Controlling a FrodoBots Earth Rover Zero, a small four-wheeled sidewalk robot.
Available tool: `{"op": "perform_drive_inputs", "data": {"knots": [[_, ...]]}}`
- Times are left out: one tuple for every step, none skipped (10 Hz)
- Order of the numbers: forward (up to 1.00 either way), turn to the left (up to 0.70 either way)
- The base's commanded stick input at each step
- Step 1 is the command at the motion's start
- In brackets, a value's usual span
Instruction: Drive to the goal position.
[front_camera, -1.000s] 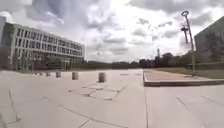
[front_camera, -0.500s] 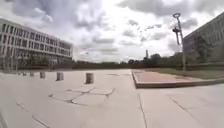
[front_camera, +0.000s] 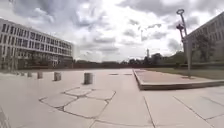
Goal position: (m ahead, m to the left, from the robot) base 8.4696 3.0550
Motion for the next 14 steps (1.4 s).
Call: {"op": "perform_drive_inputs", "data": {"knots": [[0.70, 0.00], [0.70, 0.00], [0.70, 0.00], [0.70, 0.00], [0.70, 0.00], [0.70, 0.00], [0.70, 0.00], [0.70, 0.00], [0.70, 0.04], [0.70, 0.04], [0.70, 0.03], [0.70, 0.05], [0.70, 0.06], [0.70, 0.01]]}}
